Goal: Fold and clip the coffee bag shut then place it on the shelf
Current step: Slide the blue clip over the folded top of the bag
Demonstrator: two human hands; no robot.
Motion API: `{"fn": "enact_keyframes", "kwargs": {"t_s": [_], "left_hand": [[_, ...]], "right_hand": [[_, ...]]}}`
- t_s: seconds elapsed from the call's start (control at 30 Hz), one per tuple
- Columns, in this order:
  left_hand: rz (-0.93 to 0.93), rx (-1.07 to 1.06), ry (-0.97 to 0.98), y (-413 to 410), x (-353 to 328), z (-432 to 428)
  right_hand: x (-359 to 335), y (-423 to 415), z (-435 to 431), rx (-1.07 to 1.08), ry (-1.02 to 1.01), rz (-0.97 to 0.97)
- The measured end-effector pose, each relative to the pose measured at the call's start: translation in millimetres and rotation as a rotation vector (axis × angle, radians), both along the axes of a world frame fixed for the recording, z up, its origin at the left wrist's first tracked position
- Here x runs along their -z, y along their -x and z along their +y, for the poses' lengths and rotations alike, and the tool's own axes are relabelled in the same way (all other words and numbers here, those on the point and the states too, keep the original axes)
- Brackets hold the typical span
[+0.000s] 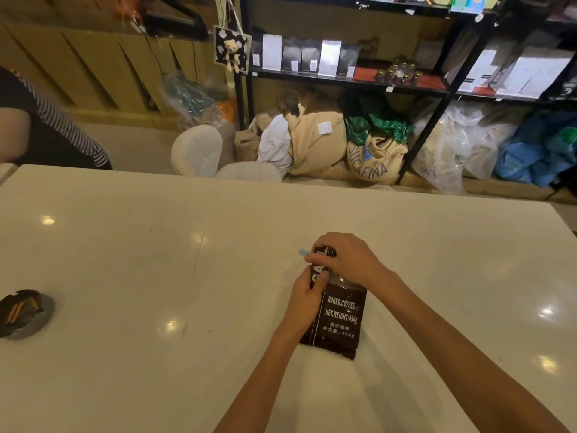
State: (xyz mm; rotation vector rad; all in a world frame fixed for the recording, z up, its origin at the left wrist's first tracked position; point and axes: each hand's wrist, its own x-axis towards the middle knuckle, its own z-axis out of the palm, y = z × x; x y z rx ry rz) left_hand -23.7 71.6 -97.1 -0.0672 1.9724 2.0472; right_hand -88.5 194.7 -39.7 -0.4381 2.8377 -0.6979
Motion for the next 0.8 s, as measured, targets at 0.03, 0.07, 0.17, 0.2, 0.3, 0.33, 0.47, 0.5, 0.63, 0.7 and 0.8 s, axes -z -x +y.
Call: {"fn": "enact_keyframes", "kwargs": {"t_s": [0.03,0.07,0.17,0.2,0.3,0.33,0.47,0.5,0.63,0.7,0.8], "left_hand": [[0.009,0.006,0.006,0,0,-1],[0.022,0.014,0.011,0,0,-1],[0.048,0.024,0.022,1,-1,0],[0.048,0.026,0.017,0,-2,0],[0.026,0.005,-0.002,-1,1,0],[0.015,-0.012,-0.01,-2,0,0],[-0.024,-0.138,-0.037,-4,-5,-3],[-0.018,-0.151,-0.031,-4,-7,-3],[0.024,-0.113,0.014,-6,-16,7],[0.041,-0.099,0.022,-11,-22,13],[0.045,-0.087,0.009,-14,-33,14]], "right_hand": [[-1,4,2,-0.007,0.035,-0.04],[-1,7,5,-0.019,0.063,-0.07],[-5,14,6,-0.074,0.062,-0.133],[-6,15,6,-0.094,0.044,-0.154],[-9,18,22,-0.057,0.071,-0.176],[-11,14,33,0.072,0.168,-0.144],[-3,-45,65,0.645,0.779,-0.162],[3,-64,58,0.654,0.881,-0.236],[17,-100,20,0.742,1.114,-0.198],[15,-99,10,0.871,1.143,-0.12],[10,-98,11,0.922,1.178,-0.057]]}}
